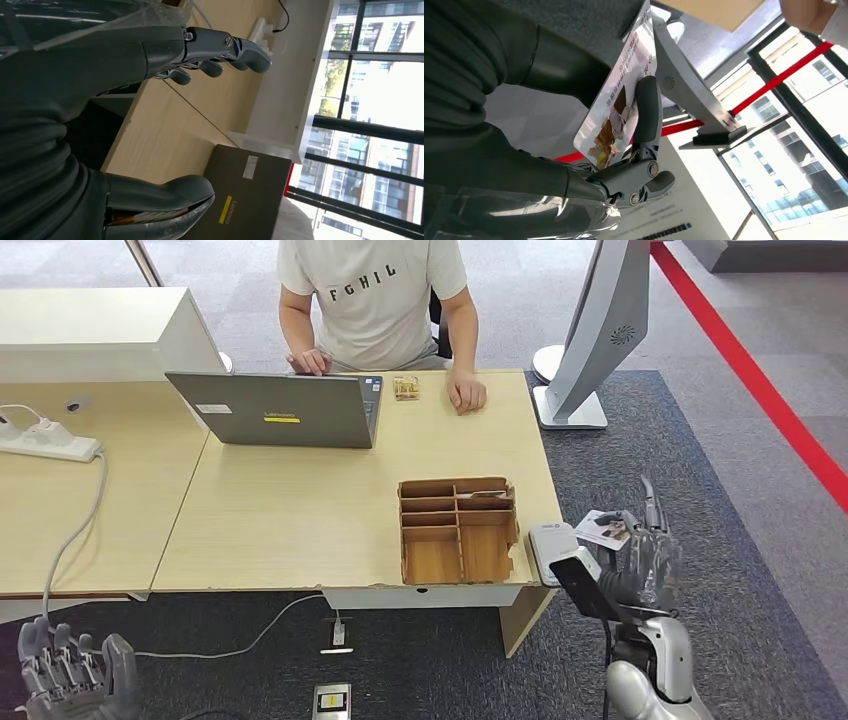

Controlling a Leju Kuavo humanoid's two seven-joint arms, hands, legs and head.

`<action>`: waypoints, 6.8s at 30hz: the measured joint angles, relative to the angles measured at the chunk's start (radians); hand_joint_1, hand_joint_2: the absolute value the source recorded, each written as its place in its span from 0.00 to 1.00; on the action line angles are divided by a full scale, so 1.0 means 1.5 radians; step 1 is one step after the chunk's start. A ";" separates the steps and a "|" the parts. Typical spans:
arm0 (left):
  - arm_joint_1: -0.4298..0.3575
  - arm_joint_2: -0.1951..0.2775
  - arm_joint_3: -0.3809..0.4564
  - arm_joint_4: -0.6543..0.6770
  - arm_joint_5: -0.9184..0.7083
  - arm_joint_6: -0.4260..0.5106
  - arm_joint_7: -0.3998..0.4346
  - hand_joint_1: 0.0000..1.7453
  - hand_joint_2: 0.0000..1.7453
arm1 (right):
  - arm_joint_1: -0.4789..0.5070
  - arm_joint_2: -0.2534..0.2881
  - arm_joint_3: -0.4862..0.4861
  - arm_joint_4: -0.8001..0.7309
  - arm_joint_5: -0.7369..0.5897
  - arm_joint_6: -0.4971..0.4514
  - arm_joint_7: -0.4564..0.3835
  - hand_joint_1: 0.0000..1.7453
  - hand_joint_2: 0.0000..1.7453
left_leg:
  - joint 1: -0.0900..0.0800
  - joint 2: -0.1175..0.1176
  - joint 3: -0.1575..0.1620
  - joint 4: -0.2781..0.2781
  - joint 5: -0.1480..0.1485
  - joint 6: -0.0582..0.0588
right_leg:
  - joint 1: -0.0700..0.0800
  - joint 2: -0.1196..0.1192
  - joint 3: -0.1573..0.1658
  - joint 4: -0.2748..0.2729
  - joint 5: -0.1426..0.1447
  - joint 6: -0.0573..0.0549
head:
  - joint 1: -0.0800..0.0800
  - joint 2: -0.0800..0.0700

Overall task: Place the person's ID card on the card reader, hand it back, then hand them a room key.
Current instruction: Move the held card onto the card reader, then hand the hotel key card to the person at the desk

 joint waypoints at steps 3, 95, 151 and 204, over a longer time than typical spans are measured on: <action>0.001 -0.003 0.001 0.000 -0.003 0.000 0.000 0.00 1.00 | -0.014 0.022 0.031 0.031 -0.006 0.001 -0.013 1.00 1.00 | 0.000 0.000 0.000 0.000 0.000 0.000 | 0.000 0.000 0.000 0.000 0.000 0.000 | 0.000 0.000; 0.009 -0.030 0.016 -0.006 -0.001 0.000 0.000 0.00 1.00 | -0.093 0.054 -0.001 0.320 -0.013 -0.030 0.005 1.00 1.00 | 0.000 0.000 0.001 0.000 0.000 0.000 | 0.000 0.000 0.000 0.000 0.000 0.000 | 0.000 0.000; -0.020 0.000 -0.004 -0.003 0.051 0.000 0.000 0.00 1.00 | -0.201 0.103 0.029 0.112 0.153 -0.008 0.043 1.00 1.00 | 0.000 0.001 0.004 0.000 0.001 0.000 | 0.000 0.000 0.003 0.000 0.000 0.000 | 0.000 0.000; -0.031 0.011 -0.006 0.010 0.023 0.000 0.000 0.00 1.00 | -0.468 0.334 0.152 0.507 0.202 0.020 0.006 1.00 1.00 | 0.000 0.000 0.000 0.000 0.001 -0.001 | 0.000 0.000 -0.001 0.002 0.000 0.000 | 0.000 0.000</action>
